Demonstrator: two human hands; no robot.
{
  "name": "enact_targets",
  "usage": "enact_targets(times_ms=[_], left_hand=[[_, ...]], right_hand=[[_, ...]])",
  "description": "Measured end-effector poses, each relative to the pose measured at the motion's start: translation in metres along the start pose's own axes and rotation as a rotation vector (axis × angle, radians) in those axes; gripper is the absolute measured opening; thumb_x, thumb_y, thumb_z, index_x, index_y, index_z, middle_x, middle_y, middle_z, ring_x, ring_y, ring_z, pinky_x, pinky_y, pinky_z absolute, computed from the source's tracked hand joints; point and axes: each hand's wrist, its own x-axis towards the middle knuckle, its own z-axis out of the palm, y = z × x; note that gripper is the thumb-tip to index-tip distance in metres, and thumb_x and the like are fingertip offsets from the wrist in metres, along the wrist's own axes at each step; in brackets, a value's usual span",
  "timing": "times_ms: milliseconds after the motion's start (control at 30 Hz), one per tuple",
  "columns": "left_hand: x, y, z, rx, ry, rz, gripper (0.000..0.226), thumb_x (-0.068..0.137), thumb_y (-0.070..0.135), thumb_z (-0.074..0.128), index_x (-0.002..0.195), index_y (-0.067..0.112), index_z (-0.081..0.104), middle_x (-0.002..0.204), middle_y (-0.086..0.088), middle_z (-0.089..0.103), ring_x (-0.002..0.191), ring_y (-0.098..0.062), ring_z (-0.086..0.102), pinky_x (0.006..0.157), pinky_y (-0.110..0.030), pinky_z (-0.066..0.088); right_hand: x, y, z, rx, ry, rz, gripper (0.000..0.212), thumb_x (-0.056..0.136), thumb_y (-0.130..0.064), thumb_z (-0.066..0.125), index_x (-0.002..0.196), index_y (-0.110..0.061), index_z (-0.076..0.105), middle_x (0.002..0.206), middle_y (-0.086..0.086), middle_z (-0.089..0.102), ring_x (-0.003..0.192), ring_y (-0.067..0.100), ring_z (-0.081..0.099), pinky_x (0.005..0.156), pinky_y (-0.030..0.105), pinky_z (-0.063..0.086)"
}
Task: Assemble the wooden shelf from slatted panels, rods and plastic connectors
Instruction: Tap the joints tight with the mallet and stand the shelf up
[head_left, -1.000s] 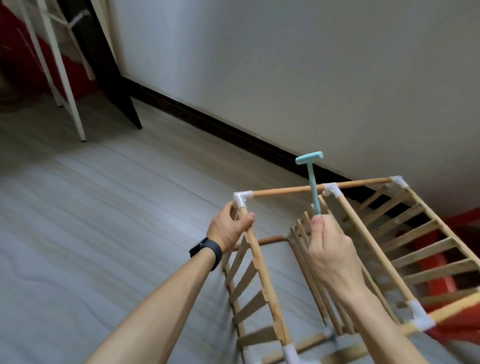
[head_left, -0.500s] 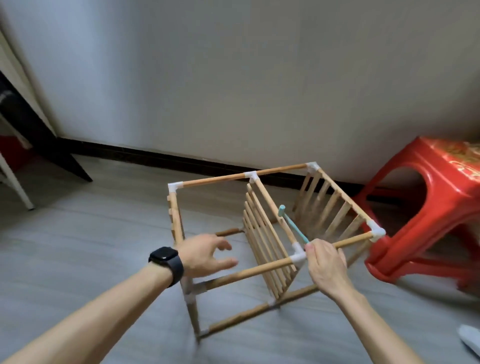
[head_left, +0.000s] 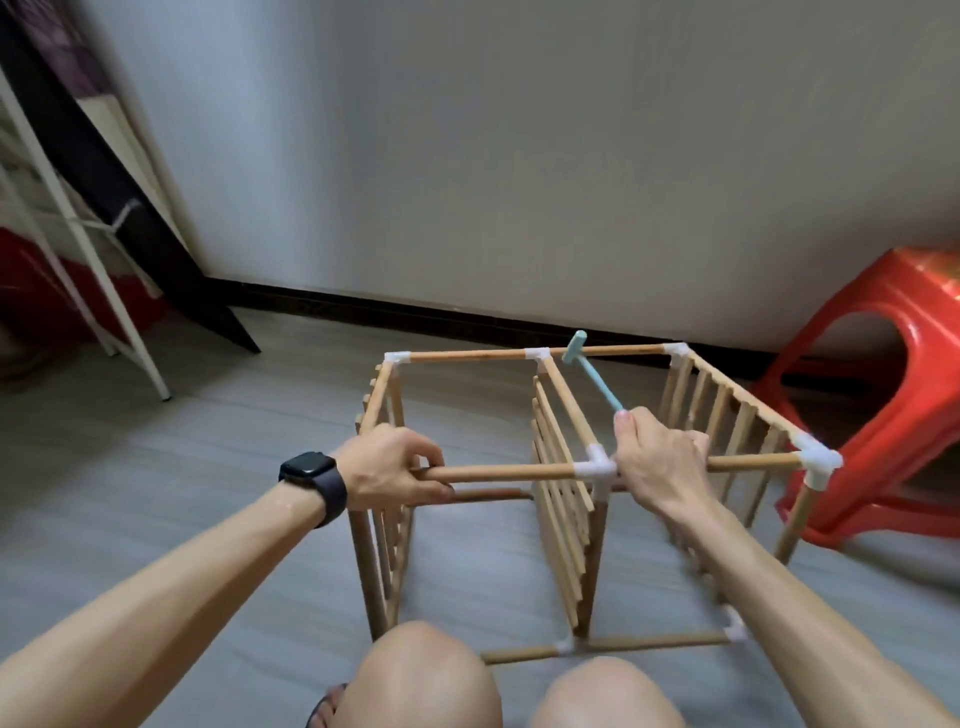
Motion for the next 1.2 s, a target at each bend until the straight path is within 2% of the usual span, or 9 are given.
enact_targets(times_ms=[167, 300, 400, 467, 600, 800, 933, 1067, 1200], left_hand=[[0.015, -0.006, -0.045, 0.024, 0.273, 0.024, 0.024, 0.085, 0.06, 0.067, 0.099, 0.04, 0.071, 0.081, 0.014, 0.063, 0.072, -0.006, 0.06, 0.061, -0.024, 0.048], [0.05, -0.013, -0.045, 0.227, 0.462, 0.007, 0.037, 0.097, 0.054, 0.053, 0.131, 0.041, 0.06, 0.102, 0.007, 0.066, 0.091, -0.017, 0.059, 0.082, -0.033, 0.046], [0.078, -0.011, -0.034, 0.347, 0.499, -0.066, 0.052, 0.104, 0.045, 0.041, 0.154, 0.038, 0.03, 0.138, 0.001, 0.056, 0.127, -0.023, 0.049, 0.111, -0.045, 0.029], [0.089, -0.007, -0.029, 0.371, 0.453, -0.126, 0.065, 0.104, 0.036, 0.04, 0.159, 0.034, 0.007, 0.163, -0.002, 0.025, 0.149, -0.024, 0.022, 0.12, -0.053, 0.014], [0.087, 0.014, -0.013, 0.45, 0.249, 0.001, 0.097, 0.094, 0.034, 0.059, 0.157, 0.035, -0.015, 0.166, 0.0, -0.019, 0.153, -0.022, -0.01, 0.122, -0.057, -0.001], [0.063, 0.065, 0.057, 0.261, -0.366, 0.099, 0.061, 0.094, 0.048, 0.058, 0.149, 0.028, 0.038, 0.138, -0.005, 0.056, 0.124, -0.029, 0.055, 0.098, -0.04, 0.05], [0.068, 0.073, 0.073, 0.383, -0.21, 0.137, 0.03, 0.103, 0.028, 0.048, 0.132, 0.023, 0.048, 0.116, -0.006, 0.06, 0.103, -0.031, 0.061, 0.077, -0.04, 0.052], [0.076, 0.074, 0.065, 0.369, -0.187, 0.159, 0.02, 0.103, 0.024, 0.048, 0.118, 0.028, 0.059, 0.092, 0.001, 0.062, 0.081, -0.022, 0.059, 0.071, -0.038, 0.054], [0.072, 0.08, 0.073, 0.326, -0.221, 0.163, 0.034, 0.099, 0.027, 0.055, 0.132, 0.031, 0.053, 0.108, 0.001, 0.064, 0.091, -0.022, 0.061, 0.077, -0.038, 0.056]], right_hand=[[0.028, -0.019, -0.009, 0.107, 0.199, -0.108, 0.039, 0.105, -0.037, 0.024, 0.082, -0.021, 0.051, 0.079, -0.005, 0.06, 0.072, 0.013, 0.048, 0.083, 0.036, 0.025], [0.021, -0.015, 0.002, 0.343, 0.584, -0.228, 0.032, 0.105, -0.028, 0.033, 0.091, -0.013, 0.057, 0.09, -0.002, 0.053, 0.079, 0.012, 0.045, 0.072, 0.025, 0.034], [-0.023, -0.004, 0.035, 0.486, 0.436, -0.185, 0.03, 0.106, -0.033, 0.03, 0.094, -0.019, 0.053, 0.083, -0.005, 0.047, 0.073, 0.009, 0.048, 0.062, 0.013, 0.036], [-0.056, 0.009, 0.065, 0.481, 0.325, -0.147, 0.028, 0.107, -0.034, 0.029, 0.094, -0.025, 0.053, 0.083, -0.009, 0.05, 0.077, 0.007, 0.052, 0.063, 0.011, 0.038], [-0.089, 0.032, 0.104, 0.387, 0.189, -0.008, 0.028, 0.105, -0.039, 0.028, 0.094, -0.033, 0.053, 0.083, -0.016, 0.056, 0.081, 0.002, 0.056, 0.066, 0.023, 0.039], [-0.058, 0.036, 0.105, 0.218, 0.154, -0.084, 0.032, 0.104, -0.041, 0.022, 0.075, -0.034, 0.033, 0.063, -0.017, 0.043, 0.071, 0.021, 0.055, 0.076, 0.036, 0.037], [-0.029, 0.022, 0.091, 0.264, 0.089, -0.054, 0.036, 0.107, -0.023, 0.03, 0.073, -0.032, 0.032, 0.061, -0.014, 0.044, 0.061, 0.0, 0.044, 0.077, 0.034, 0.03], [-0.024, 0.024, 0.086, 0.287, 0.036, -0.046, 0.032, 0.108, -0.028, 0.029, 0.078, -0.025, 0.041, 0.06, -0.006, 0.05, 0.059, 0.005, 0.05, 0.075, 0.034, 0.036], [-0.032, 0.038, 0.088, 0.334, 0.002, -0.054, 0.033, 0.108, -0.031, 0.029, 0.078, -0.028, 0.043, 0.062, -0.005, 0.053, 0.059, 0.01, 0.053, 0.07, 0.036, 0.04]])
